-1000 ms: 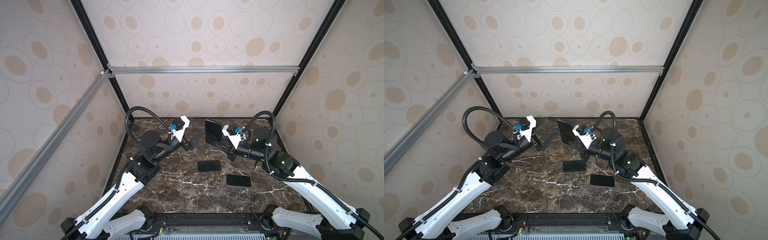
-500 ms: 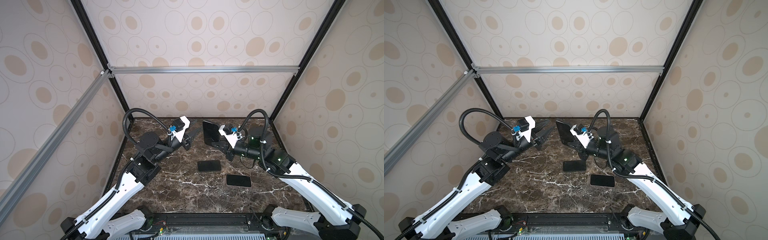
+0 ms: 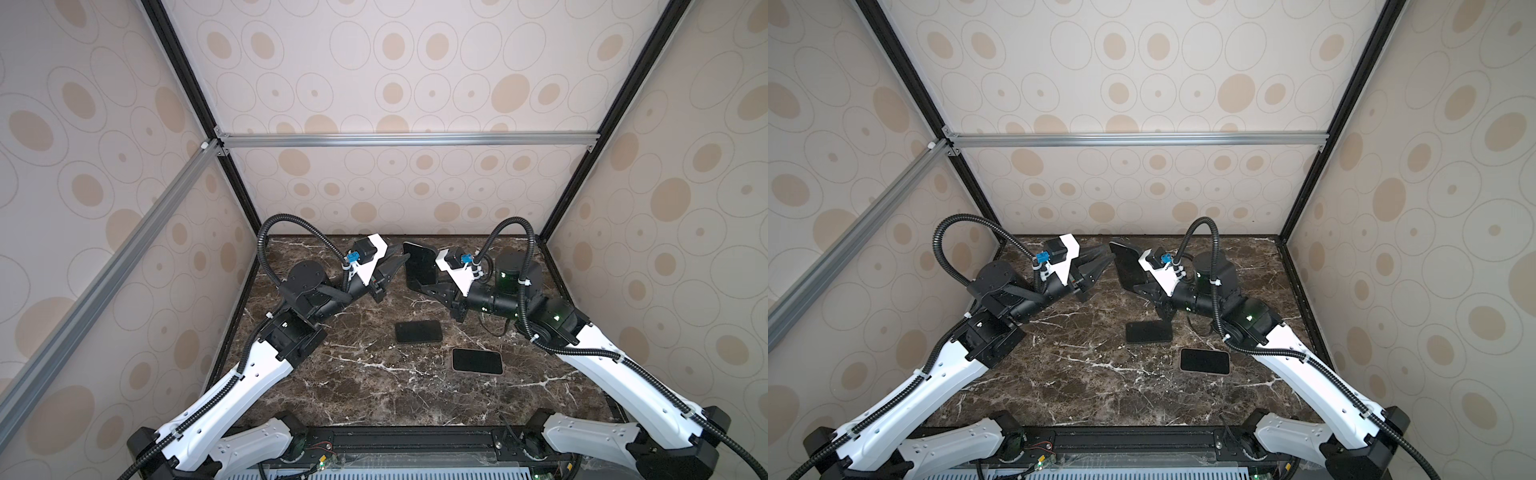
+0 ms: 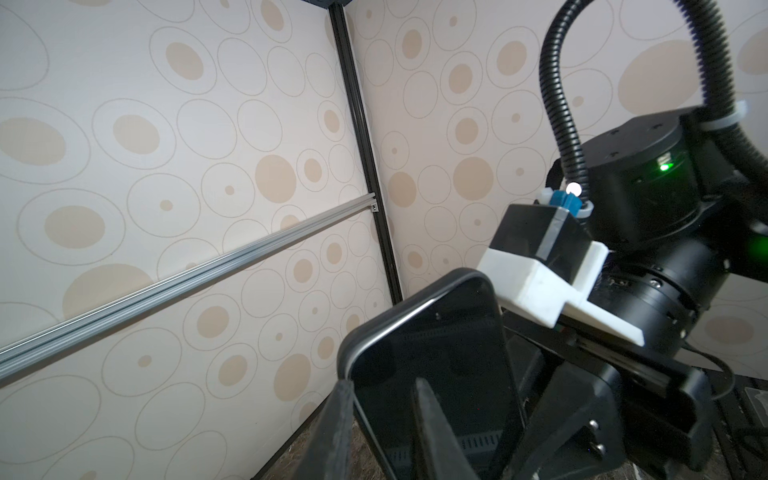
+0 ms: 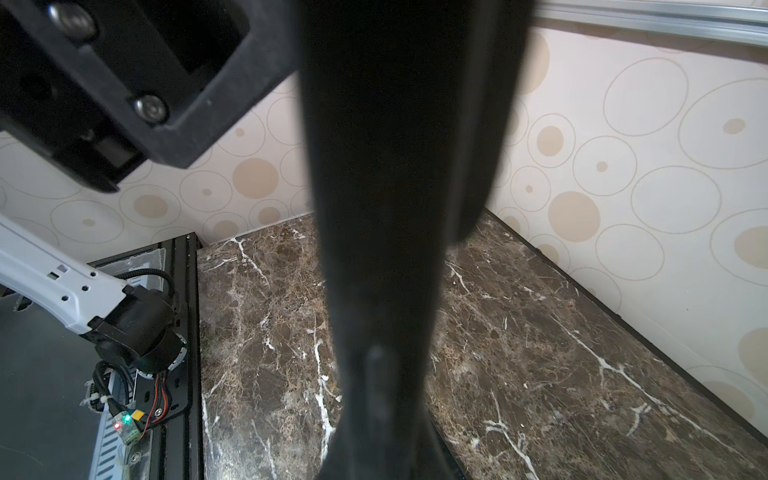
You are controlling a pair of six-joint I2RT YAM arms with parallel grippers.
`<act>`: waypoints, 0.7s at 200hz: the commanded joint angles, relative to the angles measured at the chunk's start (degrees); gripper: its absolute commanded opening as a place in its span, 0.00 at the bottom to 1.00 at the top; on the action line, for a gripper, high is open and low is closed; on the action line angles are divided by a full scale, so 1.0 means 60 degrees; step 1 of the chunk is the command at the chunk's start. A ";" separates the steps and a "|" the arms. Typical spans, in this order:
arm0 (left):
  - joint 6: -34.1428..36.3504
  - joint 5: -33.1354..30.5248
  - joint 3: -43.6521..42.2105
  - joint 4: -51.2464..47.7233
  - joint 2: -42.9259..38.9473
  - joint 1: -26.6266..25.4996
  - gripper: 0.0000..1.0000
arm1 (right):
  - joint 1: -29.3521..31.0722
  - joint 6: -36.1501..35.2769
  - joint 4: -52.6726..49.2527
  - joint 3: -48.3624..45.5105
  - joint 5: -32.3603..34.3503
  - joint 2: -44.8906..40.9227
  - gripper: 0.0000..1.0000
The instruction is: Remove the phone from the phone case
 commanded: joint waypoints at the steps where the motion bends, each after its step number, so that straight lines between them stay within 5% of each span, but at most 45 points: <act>1: 0.0147 0.0144 0.0183 0.0211 -0.0020 -0.0068 0.24 | 0.0094 -0.0041 0.0511 0.0398 -0.0265 -0.0064 0.00; 140: 0.0186 0.0601 0.0475 -0.0344 0.0360 -0.0085 0.25 | 0.0152 -0.0319 0.0049 0.0646 -0.1043 0.0158 0.00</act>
